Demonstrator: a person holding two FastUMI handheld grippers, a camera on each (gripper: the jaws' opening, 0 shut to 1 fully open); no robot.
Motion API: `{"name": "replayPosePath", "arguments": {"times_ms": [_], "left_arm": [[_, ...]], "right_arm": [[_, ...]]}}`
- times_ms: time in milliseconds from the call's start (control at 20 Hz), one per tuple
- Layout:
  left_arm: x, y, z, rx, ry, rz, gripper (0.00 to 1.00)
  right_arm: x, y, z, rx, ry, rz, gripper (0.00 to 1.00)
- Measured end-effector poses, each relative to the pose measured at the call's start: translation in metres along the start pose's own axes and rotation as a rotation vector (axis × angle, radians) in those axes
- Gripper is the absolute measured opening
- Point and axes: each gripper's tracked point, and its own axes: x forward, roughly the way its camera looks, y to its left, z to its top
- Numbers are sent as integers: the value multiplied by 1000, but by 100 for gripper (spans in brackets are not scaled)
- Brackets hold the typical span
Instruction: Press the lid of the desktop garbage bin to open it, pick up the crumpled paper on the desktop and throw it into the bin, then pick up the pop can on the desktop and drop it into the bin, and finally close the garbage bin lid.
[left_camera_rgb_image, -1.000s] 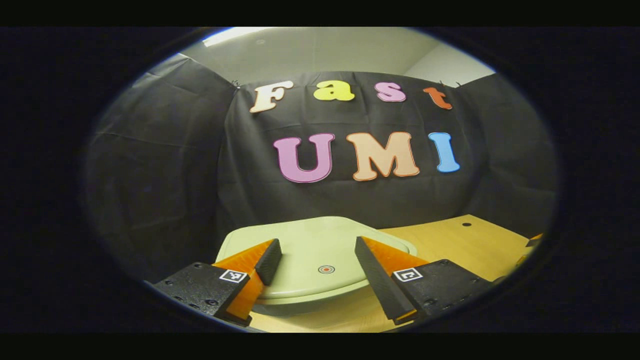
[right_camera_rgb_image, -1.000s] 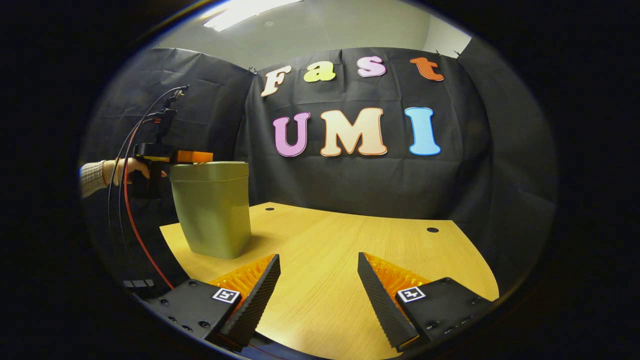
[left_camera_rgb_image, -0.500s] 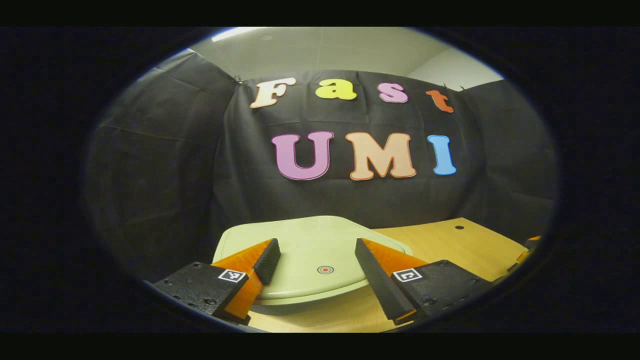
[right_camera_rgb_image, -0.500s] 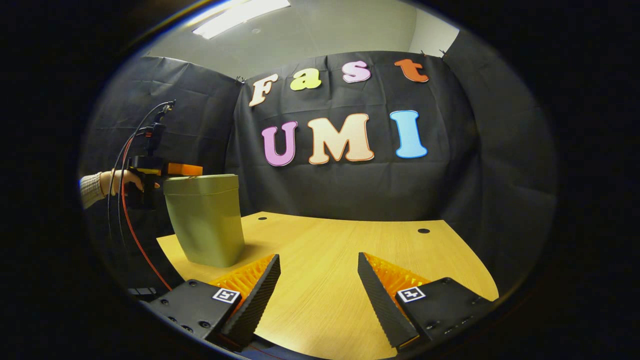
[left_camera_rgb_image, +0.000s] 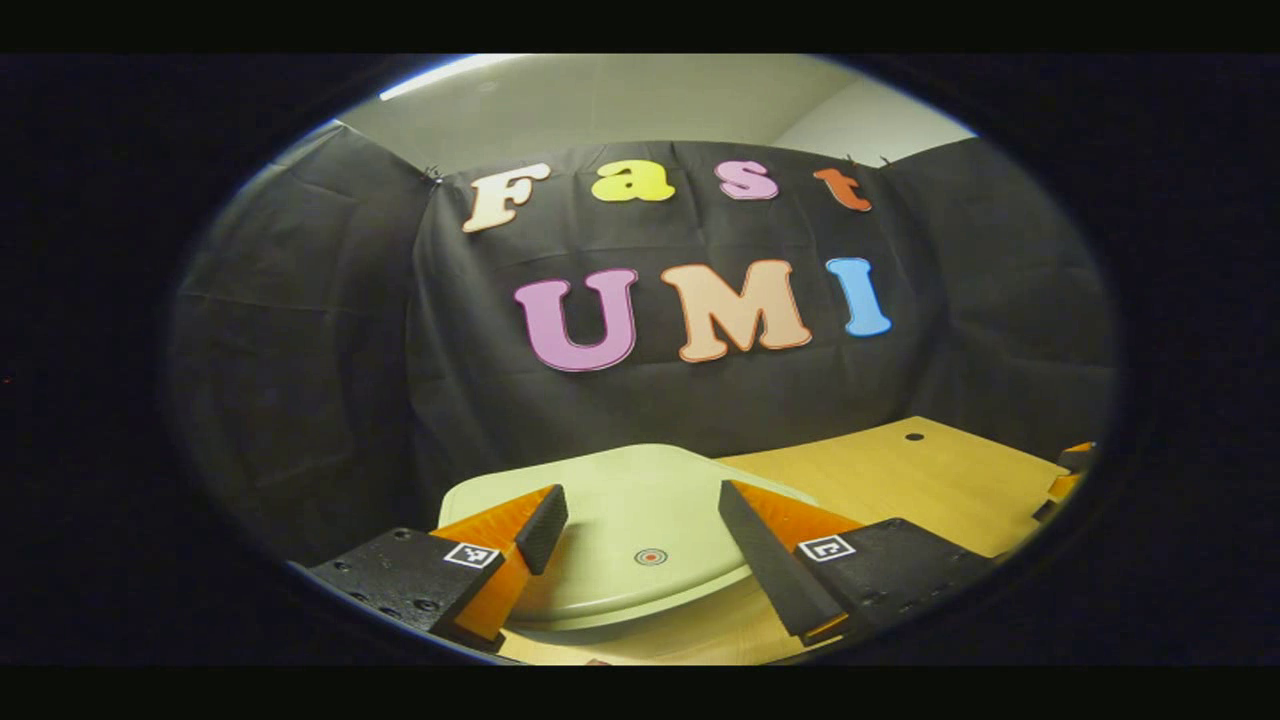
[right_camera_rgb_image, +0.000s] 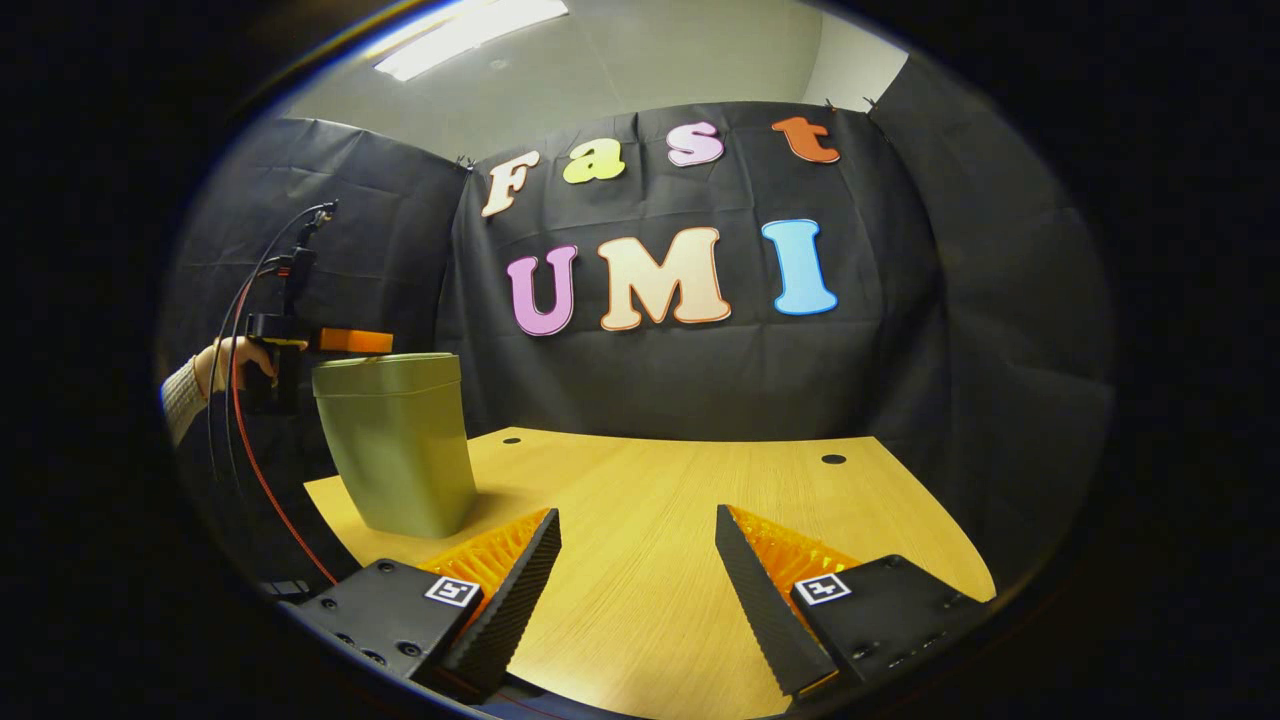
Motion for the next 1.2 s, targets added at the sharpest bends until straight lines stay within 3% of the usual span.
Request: {"name": "replayPosePath", "arguments": {"times_ms": [250, 450, 550, 800, 950, 1200], "left_arm": [[-20, -37, 45, -7, -119, -106, 92], [-42, -92, 57, -86, -179, -260, 92], [-51, -127, 42, -148, -185, -358, 92], [-54, -173, -4, -214, -218, -490, 92], [-51, -196, -40, -243, -215, -541, 93], [-41, -212, -87, -244, -206, -557, 96]], "right_arm": [[4, 0, -2, -1, 7, -8, 98], [6, 2, -3, -5, 12, -16, 98], [9, 4, -3, -7, 12, -23, 98], [17, 14, -6, -36, 17, -39, 98], [28, 27, -8, -45, 15, -30, 98], [49, 46, -20, -52, 37, -4, 98]]}}
